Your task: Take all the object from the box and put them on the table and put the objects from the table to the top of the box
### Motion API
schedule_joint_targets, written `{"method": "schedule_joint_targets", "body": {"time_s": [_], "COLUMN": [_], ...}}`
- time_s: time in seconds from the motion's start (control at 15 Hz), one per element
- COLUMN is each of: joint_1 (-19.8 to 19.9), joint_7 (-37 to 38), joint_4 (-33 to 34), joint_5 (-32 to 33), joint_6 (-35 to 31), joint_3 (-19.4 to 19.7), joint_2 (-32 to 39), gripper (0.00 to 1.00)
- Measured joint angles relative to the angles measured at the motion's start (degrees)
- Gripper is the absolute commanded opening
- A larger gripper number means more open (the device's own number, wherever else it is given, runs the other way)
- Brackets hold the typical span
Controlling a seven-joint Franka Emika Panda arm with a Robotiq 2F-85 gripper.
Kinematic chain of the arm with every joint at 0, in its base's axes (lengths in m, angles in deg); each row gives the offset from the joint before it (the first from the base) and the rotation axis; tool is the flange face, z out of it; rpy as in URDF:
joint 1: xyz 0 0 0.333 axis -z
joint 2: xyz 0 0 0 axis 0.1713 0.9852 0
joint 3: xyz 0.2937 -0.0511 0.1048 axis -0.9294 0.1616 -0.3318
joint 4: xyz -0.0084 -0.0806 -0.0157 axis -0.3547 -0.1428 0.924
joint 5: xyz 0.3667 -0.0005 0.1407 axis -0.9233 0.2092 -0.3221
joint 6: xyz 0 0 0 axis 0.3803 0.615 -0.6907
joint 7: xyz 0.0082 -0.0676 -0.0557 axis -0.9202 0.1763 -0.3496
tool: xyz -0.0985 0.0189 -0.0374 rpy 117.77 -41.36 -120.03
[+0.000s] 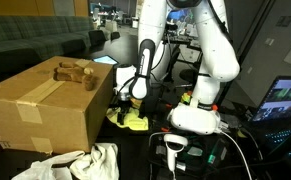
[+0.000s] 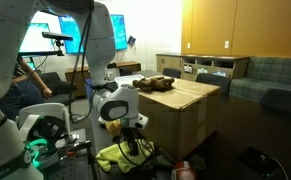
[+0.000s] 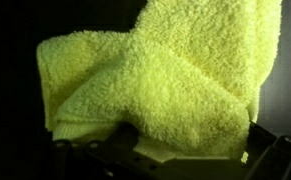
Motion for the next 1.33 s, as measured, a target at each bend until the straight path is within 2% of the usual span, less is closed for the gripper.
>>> {"method": "schedule_joint_targets", "body": {"time_s": [0.07,0.13,0.2,0.6,0.73,0.93,1.07,1.33], "joint_1": [0.2,0.3,0.4,0.9,2.4,6.6,8.9,9.9], "joint_7": [0.0,0.0,-0.1,-1.4,-2.1,-3.4,-3.9,-3.9], "joint_4": [0.0,0.1,0.3,1.0,0.8,-0.2,-2.1,-9.1], "joint_5": [-0.1,-0.1,-0.1,-0.1,-0.1,-0.2,-0.8,-3.4], "joint_6": [-0.5,-0.8,-1.0,-1.0,-1.0,-1.1,-1.1,-1.1], "joint_3": [-0.1,-0.1,-0.1,0.0,-1.0,-3.8,-5.2,-6.5], "joint_2": [0.4,0.9,1.3,2.0,1.4,-1.0,-4.3,-13.7], "gripper": [1.00,0.93,0.74,0.28,0.14,0.09,0.12,0.15]}}
